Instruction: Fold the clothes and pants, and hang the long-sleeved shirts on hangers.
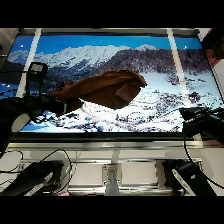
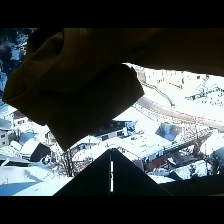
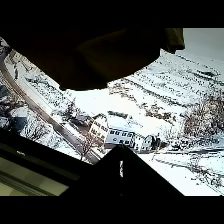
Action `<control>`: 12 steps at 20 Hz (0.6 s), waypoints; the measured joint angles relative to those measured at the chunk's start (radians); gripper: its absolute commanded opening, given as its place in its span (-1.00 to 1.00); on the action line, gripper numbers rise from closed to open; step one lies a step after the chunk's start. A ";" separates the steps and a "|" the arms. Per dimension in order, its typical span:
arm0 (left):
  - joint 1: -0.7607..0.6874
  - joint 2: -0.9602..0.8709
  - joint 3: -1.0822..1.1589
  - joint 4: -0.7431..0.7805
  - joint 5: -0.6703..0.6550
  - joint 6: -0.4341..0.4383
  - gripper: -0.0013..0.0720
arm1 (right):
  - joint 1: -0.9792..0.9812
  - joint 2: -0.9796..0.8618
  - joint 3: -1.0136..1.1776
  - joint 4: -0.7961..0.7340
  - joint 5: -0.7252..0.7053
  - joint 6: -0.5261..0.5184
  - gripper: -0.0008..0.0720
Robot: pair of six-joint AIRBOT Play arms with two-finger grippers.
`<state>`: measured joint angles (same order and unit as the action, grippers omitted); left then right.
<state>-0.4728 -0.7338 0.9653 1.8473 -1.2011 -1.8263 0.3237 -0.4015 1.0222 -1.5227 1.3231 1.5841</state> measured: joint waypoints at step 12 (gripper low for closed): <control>0.000 0.000 0.000 0.000 0.002 0.000 -0.92 | 0.000 -0.042 -0.040 -0.043 -0.007 -0.006 -0.95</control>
<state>-0.4728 -0.7338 0.9653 1.8477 -1.1995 -1.8259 0.3237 -0.4431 0.9817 -1.5658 1.3163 1.5780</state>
